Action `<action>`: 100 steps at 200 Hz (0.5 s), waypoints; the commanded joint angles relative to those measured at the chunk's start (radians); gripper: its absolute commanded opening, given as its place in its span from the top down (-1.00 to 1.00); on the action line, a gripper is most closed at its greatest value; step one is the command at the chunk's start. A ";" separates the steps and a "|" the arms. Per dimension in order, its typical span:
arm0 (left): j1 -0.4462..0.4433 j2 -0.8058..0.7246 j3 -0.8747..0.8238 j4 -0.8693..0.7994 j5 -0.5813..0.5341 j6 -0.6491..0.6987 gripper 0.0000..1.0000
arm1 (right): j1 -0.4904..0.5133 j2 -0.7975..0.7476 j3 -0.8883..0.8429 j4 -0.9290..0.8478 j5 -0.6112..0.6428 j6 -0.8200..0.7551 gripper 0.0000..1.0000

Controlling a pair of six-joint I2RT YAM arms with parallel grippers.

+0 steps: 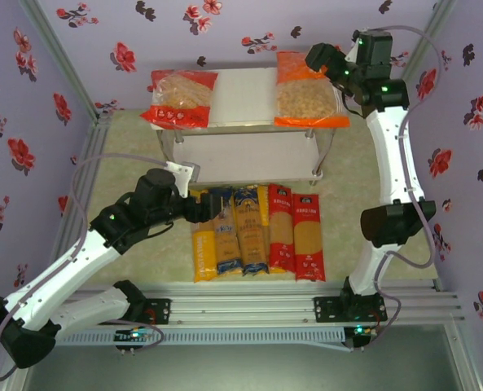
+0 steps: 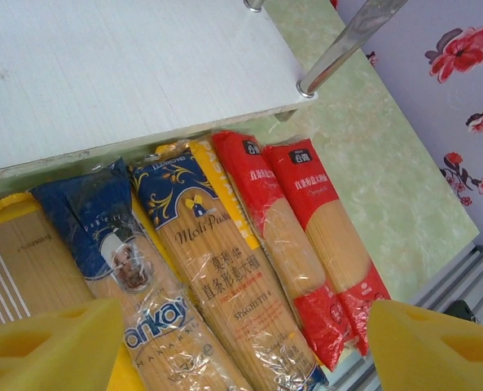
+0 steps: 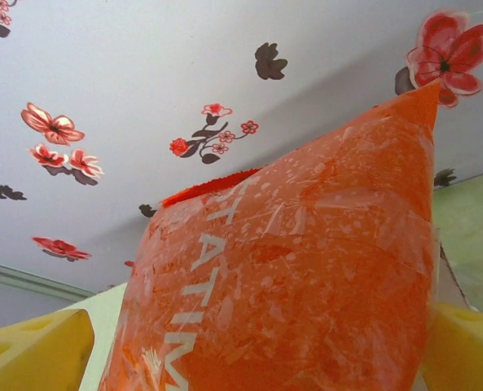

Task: Place and organize the pasta boxes and bags onto the shelf

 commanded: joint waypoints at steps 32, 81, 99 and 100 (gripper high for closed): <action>0.011 -0.008 -0.008 -0.013 0.017 0.006 -0.60 | -0.002 0.075 0.094 0.029 -0.019 0.004 -0.99; 0.013 -0.027 -0.021 -0.015 0.007 0.003 -0.67 | -0.002 0.074 0.102 -0.016 0.093 -0.011 -0.99; 0.013 -0.038 -0.028 -0.014 0.002 0.000 -0.69 | 0.000 0.029 0.053 0.008 0.162 -0.022 -0.99; 0.013 -0.039 -0.028 -0.014 0.002 0.000 -0.69 | 0.000 0.026 0.048 0.011 0.165 -0.023 -0.99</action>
